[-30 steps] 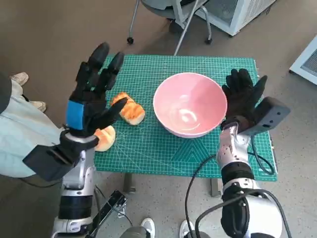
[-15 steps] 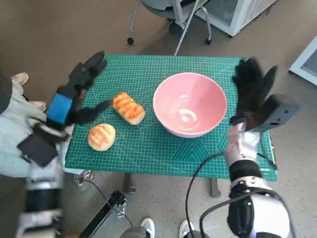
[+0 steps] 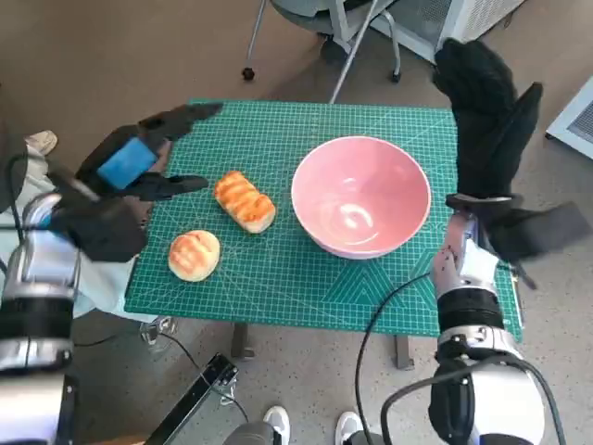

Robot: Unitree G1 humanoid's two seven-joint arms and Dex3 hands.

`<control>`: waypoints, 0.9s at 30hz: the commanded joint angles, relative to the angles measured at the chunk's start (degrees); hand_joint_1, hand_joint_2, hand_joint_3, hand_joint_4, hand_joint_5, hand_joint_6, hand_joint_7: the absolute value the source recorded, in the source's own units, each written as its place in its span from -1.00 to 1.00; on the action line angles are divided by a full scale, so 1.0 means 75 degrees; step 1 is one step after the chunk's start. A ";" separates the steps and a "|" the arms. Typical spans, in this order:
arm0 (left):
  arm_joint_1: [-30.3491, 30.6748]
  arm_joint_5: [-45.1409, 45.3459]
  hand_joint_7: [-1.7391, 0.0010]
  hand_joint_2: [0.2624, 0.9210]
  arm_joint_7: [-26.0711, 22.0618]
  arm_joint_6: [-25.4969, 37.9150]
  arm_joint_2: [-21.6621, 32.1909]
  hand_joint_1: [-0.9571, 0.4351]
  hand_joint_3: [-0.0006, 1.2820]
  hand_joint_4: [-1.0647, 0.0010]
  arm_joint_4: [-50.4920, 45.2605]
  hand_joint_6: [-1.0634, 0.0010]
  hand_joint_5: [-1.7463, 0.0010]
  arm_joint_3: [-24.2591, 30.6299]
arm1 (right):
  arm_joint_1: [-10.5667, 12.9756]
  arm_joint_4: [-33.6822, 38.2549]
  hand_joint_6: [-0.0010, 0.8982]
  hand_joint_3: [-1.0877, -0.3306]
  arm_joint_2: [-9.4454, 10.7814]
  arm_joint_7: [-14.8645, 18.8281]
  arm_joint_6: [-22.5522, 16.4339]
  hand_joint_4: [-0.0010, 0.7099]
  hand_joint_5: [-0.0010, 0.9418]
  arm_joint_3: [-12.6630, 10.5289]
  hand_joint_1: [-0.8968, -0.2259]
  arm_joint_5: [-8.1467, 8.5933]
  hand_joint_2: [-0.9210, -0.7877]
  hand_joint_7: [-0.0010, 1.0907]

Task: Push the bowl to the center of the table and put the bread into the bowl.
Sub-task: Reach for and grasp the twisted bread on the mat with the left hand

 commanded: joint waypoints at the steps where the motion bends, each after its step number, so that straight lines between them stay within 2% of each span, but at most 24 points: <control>1: -0.0633 0.0605 0.81 0.83 0.0153 -0.0398 0.0043 0.02 -0.99 0.36 0.0807 0.31 1.00 -0.0559 | 0.0532 -0.0537 -0.77 0.08 -0.0074 0.0673 -0.0151 0.09 -0.95 0.0323 0.05 0.0238 -1.00 0.30; 3: -0.0833 0.0918 0.83 0.78 0.0325 -0.0521 -0.0002 0.08 -1.00 0.36 0.1086 0.29 1.00 -0.0820 | 0.0642 -0.0785 -0.82 0.08 -0.0052 0.0832 -0.0130 0.05 -0.97 0.0442 0.03 0.0343 -1.00 0.38; 5: -0.1015 0.1175 0.84 0.76 0.0439 -0.0588 -0.0054 0.09 -1.00 0.36 0.1310 0.28 1.00 -0.1056 | 0.0781 -0.1062 -0.86 0.09 -0.0046 0.0870 -0.0147 0.04 -0.98 0.0554 0.02 0.0355 -1.00 0.44; 8: -0.1308 0.1505 0.85 0.73 0.0550 -0.0561 -0.0200 0.10 -1.00 0.37 0.1689 0.28 1.00 -0.1395 | 0.0986 -0.1458 -0.89 0.07 -0.0048 0.0618 -0.0196 0.03 -0.99 0.0699 0.02 0.0133 -1.00 0.51; 12: -0.1634 0.1828 0.87 0.72 0.0605 -0.0396 -0.0438 0.10 -1.00 0.38 0.2105 0.27 1.00 -0.1761 | 0.1160 -0.1781 -0.93 0.04 0.0003 0.0498 -0.0177 0.02 -0.99 0.0827 -0.01 0.0114 -1.00 0.59; 17: -0.1942 0.2204 0.89 0.69 0.0652 -0.0143 -0.0754 0.12 -1.00 0.39 0.2523 0.27 1.00 -0.2196 | 0.1276 -0.1972 -0.94 0.03 0.0009 0.0514 -0.0130 0.02 -1.00 0.0931 -0.04 0.0265 -1.00 0.62; 27: -0.2228 0.2937 0.93 0.66 0.0794 0.0559 -0.1211 0.18 -1.00 0.43 0.2952 0.28 1.00 -0.3044 | 0.1342 -0.1878 -0.95 0.04 -0.0079 0.0464 -0.0188 0.02 -0.99 0.0917 -0.05 0.0302 -1.00 0.64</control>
